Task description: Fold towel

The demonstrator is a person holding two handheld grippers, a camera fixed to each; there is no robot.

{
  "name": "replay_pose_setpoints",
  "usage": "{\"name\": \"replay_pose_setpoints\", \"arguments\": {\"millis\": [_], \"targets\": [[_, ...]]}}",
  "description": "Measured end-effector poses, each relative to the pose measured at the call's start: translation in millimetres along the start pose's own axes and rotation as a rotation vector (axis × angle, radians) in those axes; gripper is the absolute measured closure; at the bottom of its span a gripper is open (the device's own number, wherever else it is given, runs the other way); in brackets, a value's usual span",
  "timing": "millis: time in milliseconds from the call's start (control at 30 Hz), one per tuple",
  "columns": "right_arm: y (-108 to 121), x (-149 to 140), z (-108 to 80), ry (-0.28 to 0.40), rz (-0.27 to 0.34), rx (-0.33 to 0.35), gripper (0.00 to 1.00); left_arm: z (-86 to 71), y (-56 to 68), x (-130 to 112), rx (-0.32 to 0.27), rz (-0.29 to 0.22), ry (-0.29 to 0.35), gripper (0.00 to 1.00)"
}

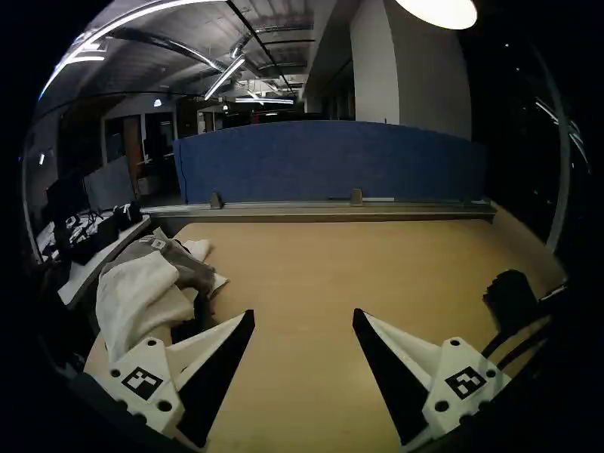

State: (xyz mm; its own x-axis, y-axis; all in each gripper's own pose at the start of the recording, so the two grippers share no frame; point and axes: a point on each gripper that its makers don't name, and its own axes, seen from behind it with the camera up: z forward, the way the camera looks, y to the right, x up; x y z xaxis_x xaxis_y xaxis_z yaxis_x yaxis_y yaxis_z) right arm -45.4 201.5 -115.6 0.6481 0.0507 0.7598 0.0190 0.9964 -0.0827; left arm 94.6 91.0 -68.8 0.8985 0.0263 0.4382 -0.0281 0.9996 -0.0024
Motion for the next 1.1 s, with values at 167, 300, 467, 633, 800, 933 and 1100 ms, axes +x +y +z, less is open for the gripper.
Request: {"name": "replay_pose_setpoints", "arguments": {"millis": [167, 300, 467, 633, 800, 933, 1100], "targets": [[-14.0, 14.9, -2.5, 0.034, -0.006, 0.024, 0.10, 0.8, 1.2, 1.9, -0.003, 0.001, 0.001, 0.03], [-26.8, 29.3, 1.2, 0.054, -0.017, 0.046, 0.10, 0.7, 0.1, 2.4, -0.001, 0.001, 0.002, 0.03], [-44.7, 51.6, 11.7, 0.076, -0.034, 0.071, 0.10, 0.3, -4.6, 1.9, 0.007, -0.003, 0.001, 0.03], [-65.6, 79.8, 28.0, 0.104, -0.053, 0.106, 0.10, 1.0, -11.0, 0.3, 0.019, -0.006, -0.001, 0.03], [-78.7, 96.9, 44.6, 0.114, -0.073, 0.120, 0.10, 1.4, -16.4, -1.9, 0.030, -0.007, -0.004, 0.03], [-85.9, 102.1, 51.5, 0.123, -0.084, 0.130, 0.10, 1.9, -20.4, -3.7, 0.039, -0.007, -0.009, 0.03], [-89.7, 98.9, 60.9, 0.115, -0.087, 0.136, 0.10, 2.5, -24.4, -5.6, 0.049, -0.009, -0.013, 0.03]]}}
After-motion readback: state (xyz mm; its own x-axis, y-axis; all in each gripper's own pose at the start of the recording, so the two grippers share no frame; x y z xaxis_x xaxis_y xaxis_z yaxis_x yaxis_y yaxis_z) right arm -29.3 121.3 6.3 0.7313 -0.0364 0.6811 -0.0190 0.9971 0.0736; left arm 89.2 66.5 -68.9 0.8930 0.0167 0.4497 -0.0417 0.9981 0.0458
